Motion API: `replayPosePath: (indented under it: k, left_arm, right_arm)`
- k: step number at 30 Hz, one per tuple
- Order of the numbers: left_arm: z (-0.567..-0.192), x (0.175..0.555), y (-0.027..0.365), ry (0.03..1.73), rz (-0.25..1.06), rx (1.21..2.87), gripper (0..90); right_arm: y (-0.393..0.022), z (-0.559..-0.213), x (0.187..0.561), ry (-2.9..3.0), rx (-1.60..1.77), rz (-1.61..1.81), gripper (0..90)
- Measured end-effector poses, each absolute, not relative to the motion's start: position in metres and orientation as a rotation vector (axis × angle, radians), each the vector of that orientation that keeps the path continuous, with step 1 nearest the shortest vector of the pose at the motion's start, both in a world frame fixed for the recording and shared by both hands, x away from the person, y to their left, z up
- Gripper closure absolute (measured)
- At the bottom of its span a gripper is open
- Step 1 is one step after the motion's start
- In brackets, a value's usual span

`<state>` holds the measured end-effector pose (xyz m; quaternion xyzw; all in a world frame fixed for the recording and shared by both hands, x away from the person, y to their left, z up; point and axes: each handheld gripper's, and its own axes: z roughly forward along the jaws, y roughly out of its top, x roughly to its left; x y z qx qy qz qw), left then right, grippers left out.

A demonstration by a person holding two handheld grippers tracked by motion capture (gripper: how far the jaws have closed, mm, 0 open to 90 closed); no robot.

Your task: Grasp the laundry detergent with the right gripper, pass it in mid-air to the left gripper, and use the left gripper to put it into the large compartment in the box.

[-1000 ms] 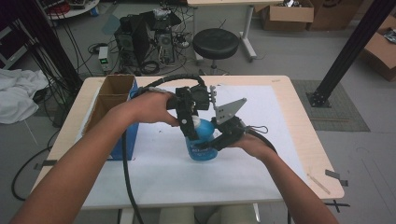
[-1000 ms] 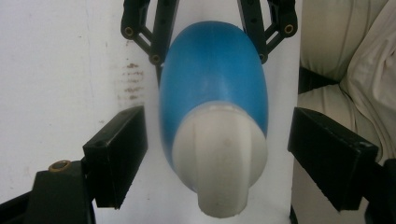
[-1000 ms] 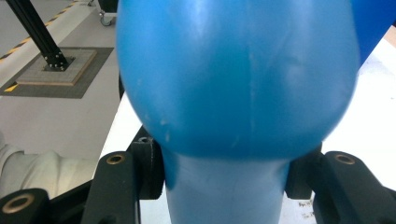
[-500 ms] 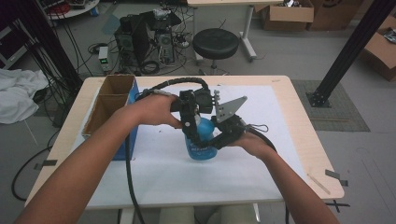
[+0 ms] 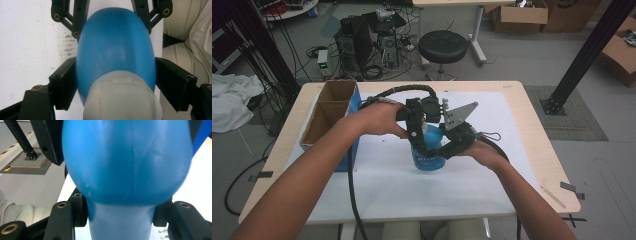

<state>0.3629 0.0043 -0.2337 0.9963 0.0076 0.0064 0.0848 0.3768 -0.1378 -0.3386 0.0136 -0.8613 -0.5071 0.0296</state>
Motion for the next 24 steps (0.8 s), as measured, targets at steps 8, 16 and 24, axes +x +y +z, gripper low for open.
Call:
replayPosePath:
  k: [8,16,24]
  left_arm:
    - [-0.2335,0.3631,0.0051,0.022,0.022,2.973,26.4]
    - [-0.2335,0.3631,0.0053,0.018,0.029,2.975,28.5]
    - [-0.2333,0.3626,0.0064,0.023,0.035,2.967,30.0]
  right_arm:
    - [-0.1373,-0.3378,0.3766,-2.651,0.042,-1.568,44.7]
    - [-0.1378,-0.3367,0.3768,-2.650,0.041,-1.569,44.7]
    - [-0.1379,-0.3364,0.3769,-2.651,0.041,-1.571,44.7]
